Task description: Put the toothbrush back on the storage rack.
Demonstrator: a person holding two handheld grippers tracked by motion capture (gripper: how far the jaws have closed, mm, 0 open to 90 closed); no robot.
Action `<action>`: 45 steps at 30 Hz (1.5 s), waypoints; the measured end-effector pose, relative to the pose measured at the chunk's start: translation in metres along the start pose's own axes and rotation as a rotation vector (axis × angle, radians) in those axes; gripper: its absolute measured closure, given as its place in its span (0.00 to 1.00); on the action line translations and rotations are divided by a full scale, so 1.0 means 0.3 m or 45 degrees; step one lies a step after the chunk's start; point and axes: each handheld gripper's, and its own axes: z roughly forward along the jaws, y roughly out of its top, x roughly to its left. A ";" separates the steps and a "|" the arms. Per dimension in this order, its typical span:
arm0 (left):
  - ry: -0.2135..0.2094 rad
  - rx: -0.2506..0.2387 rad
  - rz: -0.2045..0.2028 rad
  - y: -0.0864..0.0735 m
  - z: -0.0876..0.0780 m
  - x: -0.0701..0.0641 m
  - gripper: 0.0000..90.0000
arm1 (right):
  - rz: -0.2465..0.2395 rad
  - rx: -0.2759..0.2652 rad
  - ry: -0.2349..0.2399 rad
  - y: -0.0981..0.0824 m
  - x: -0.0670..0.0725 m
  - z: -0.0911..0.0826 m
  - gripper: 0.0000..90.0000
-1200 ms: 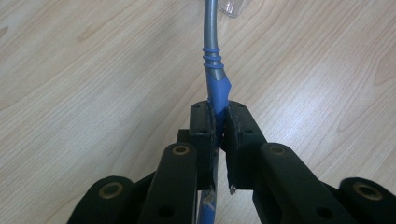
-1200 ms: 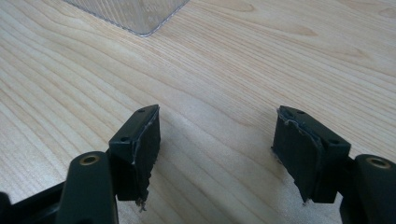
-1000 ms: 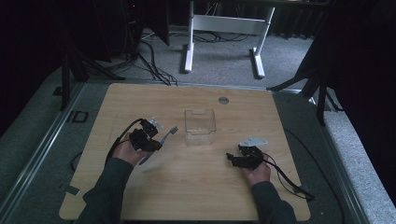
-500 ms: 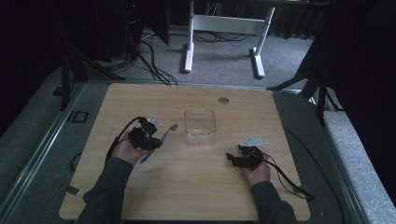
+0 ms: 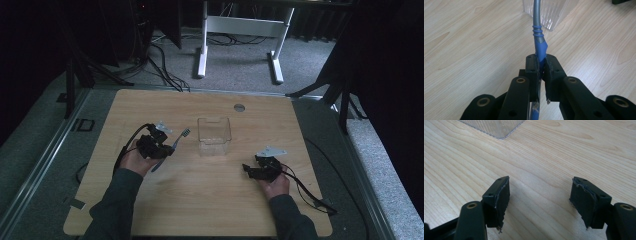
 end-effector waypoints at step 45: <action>0.085 -0.215 -0.063 0.009 -0.049 -0.004 0.92 | -0.002 -0.002 -0.001 0.000 0.000 0.000 0.35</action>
